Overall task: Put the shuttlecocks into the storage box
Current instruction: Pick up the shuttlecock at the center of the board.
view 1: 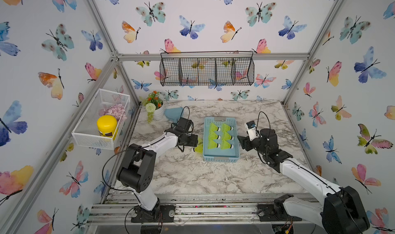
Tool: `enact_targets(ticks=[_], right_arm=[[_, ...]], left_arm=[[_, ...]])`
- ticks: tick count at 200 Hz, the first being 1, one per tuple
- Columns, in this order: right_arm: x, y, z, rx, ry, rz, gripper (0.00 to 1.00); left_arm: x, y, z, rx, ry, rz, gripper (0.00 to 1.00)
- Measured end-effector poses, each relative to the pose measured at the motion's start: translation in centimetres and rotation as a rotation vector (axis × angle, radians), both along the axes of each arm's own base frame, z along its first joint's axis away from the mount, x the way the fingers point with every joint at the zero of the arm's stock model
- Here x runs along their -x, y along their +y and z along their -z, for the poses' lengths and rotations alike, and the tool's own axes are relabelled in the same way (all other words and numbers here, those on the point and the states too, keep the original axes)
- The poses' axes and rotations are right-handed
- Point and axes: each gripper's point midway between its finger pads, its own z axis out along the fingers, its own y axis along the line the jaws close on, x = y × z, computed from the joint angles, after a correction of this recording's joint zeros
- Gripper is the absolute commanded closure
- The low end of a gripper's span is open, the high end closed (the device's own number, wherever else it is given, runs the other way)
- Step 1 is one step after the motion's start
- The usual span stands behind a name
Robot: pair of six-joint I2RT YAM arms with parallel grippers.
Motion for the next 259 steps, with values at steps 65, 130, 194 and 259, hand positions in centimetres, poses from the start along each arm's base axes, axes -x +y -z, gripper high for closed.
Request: enact_targets(ticks=[65, 130, 194, 259], right_arm=[[0.0, 0.0, 0.1, 0.001, 0.003, 0.0, 0.32], [0.0, 0.0, 0.1, 0.001, 0.003, 0.0, 0.32], [0.0, 0.0, 0.1, 0.002, 0.004, 0.0, 0.32], [0.4, 0.9, 0.7, -0.014, 0.032, -0.051, 0.32]], left_arm=[[-1.3, -1.2, 2.3, 0.006, 0.021, 0.04, 0.36], [-2.9, -1.0, 3.5, -0.035, 0.009, 0.015, 0.51], [-4.0, 0.2, 3.8, -0.049, -0.006, -0.065, 0.73], [-3.4, 2.0, 1.8, 0.04, -0.025, -0.214, 0.73]])
